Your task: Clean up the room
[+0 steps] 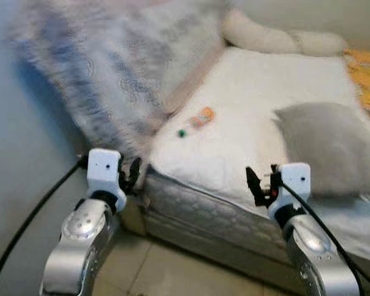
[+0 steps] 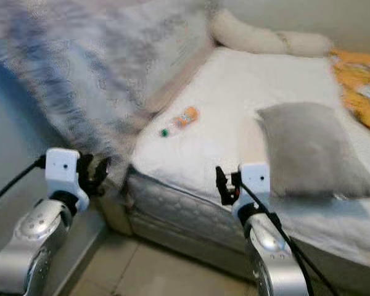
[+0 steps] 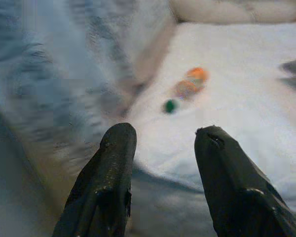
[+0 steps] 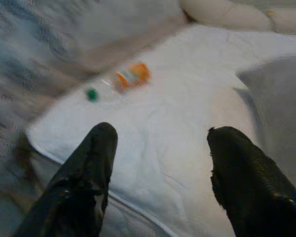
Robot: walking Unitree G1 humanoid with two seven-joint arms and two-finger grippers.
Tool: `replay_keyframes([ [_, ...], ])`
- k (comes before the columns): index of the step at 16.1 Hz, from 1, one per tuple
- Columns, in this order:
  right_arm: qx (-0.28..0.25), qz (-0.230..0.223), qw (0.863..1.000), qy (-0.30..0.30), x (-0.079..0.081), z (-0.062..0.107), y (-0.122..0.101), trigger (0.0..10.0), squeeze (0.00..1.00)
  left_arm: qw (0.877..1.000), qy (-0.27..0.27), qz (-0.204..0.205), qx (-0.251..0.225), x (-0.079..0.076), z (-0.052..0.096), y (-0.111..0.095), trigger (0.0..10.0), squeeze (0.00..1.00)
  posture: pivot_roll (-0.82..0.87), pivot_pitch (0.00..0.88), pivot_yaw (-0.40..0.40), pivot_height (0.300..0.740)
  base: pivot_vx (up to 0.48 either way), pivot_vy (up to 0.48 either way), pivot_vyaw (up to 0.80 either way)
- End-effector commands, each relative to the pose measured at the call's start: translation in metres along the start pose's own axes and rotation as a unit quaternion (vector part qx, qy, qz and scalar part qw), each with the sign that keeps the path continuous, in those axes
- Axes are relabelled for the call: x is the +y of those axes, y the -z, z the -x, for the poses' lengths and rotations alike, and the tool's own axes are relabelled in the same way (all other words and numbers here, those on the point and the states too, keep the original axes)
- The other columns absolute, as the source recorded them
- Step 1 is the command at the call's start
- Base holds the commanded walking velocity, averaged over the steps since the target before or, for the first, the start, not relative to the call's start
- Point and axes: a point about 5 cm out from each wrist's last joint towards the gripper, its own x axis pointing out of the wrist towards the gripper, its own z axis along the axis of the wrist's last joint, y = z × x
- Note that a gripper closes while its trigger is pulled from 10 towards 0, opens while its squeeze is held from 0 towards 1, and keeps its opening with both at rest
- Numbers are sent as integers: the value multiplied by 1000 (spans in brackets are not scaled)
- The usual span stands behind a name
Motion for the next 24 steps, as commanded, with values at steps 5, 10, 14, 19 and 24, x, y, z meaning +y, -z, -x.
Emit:
replay_keyframes([
  [5,1,4,1000,-28,8,-5,-2,10000,0,1000,-15,2,-3,7,3,-1,10000,0,21,0,-3,740,421,0,0],
  [10,1,7,999,-37,10,-10,-3,10000,0,1000,-25,-3,-3,13,4,-2,10000,0,25,0,-6,740,423,0,0],
  [14,1,6,999,-35,10,-11,-3,10000,0,1000,-27,-8,-2,16,3,-2,10000,0,20,0,-2,740,425,0,0],
  [19,6,5,1000,-29,9,-7,-1,10000,0,1000,-1,-4,4,9,5,0,10000,0,14,0,13,740,236,0,0],
  [24,10,-1,1000,-22,9,-4,1,10000,0,1000,15,-16,16,7,3,2,10000,0,9,0,23,740,0,0,0],
])
